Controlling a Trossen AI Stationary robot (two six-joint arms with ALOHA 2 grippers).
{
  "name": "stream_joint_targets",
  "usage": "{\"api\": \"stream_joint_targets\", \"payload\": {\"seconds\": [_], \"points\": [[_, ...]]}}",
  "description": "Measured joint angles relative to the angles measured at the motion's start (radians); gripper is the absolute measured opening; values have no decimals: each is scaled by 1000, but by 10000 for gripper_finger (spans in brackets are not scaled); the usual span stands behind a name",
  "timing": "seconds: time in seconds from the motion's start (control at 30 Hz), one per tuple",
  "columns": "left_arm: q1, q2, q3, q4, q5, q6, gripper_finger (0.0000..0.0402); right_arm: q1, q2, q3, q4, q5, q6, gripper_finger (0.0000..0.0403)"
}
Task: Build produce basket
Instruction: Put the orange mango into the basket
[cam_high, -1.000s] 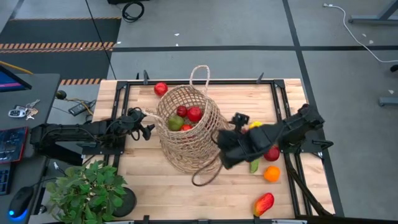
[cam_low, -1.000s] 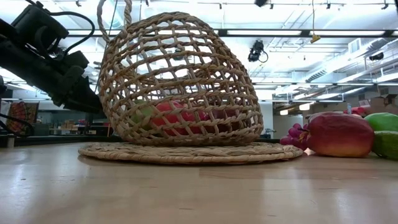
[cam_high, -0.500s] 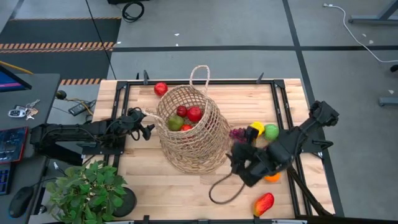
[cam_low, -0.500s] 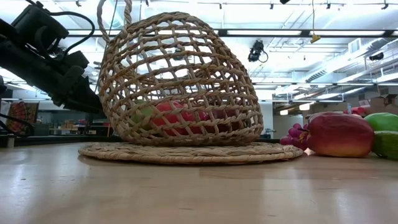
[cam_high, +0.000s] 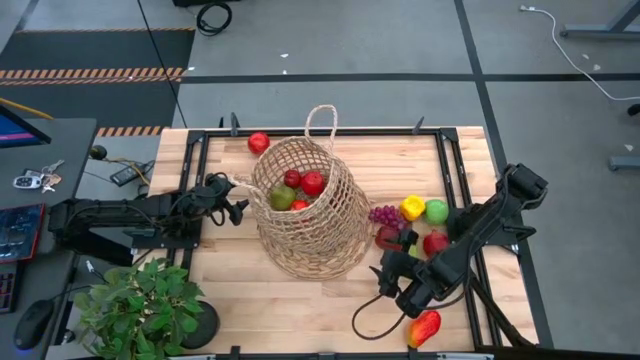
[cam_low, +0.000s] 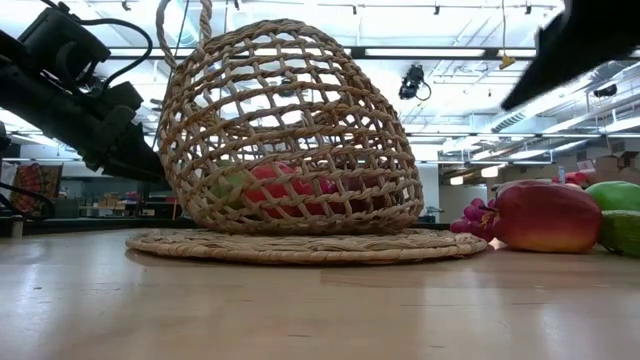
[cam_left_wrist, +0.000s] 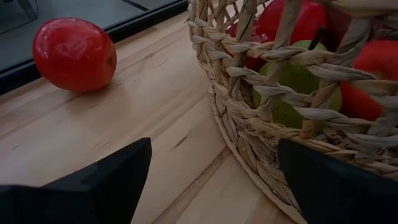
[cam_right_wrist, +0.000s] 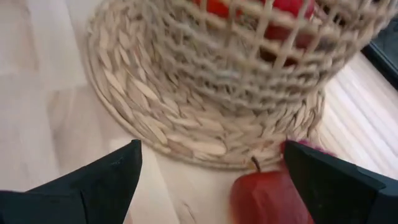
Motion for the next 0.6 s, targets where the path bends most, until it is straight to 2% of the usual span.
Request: {"api": "stream_joint_targets", "payload": {"seconds": [0.17, 0.33, 0.47, 0.6], "points": [[0, 0, 0, 0, 0, 0, 357, -1, 0, -19, -99, -40, 108, 394], [0, 0, 0, 0, 0, 0, 357, 23, 0, -19, -123, -62, 158, 394], [0, 0, 0, 0, 0, 0, 357, 54, 0, -9, -102, -163, 179, 394], [0, 0, 0, 0, 0, 0, 357, 86, 0, -8, 17, -292, 157, 394]]}}
